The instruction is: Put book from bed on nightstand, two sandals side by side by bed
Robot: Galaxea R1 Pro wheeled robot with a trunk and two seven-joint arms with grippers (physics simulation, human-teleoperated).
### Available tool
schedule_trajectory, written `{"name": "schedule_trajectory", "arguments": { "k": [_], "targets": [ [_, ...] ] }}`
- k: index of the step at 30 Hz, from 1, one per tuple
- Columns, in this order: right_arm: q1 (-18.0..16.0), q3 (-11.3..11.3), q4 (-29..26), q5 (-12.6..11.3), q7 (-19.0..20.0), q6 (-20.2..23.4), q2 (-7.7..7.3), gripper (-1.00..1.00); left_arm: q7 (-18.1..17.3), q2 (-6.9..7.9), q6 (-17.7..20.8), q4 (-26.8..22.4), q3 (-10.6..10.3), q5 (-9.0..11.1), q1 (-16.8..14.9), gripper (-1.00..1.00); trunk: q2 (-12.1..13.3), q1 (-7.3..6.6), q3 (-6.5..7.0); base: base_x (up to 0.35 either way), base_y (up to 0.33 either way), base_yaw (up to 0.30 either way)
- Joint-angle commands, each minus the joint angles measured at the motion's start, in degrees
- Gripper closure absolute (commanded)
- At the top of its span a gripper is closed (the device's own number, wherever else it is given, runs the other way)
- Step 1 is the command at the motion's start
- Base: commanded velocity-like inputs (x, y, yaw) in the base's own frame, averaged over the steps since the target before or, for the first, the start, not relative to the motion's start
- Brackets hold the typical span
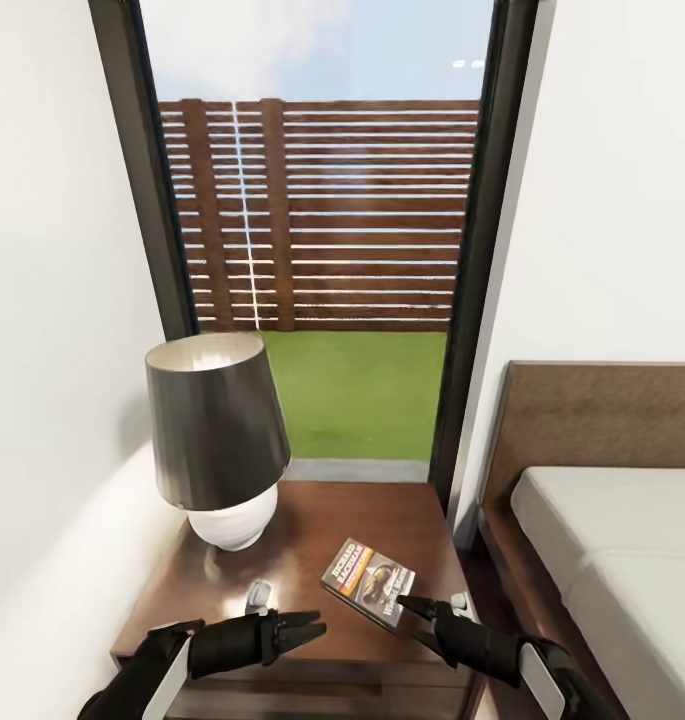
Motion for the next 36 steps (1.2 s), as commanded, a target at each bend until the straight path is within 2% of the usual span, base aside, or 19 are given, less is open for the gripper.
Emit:
{"name": "schedule_trajectory", "arguments": {
  "k": [1,36],
  "targets": [
    [-0.03,-0.12,0.01,-0.06,0.1,0.29,0.0,-1.0,0.02,0.08,0.6,0.0,-0.27,0.52,-0.03,-1.0,0.39,-0.24,0.13,0.0,0.0,0.0],
    [-0.03,-0.11,-0.03,-0.06,0.12,0.28,0.02,-1.0,0.32,0.08,0.6,0.02,-0.27,0.39,-0.03,-1.0,14.43,-7.92,6.41,0.0,0.0,0.0]
  ]
}}
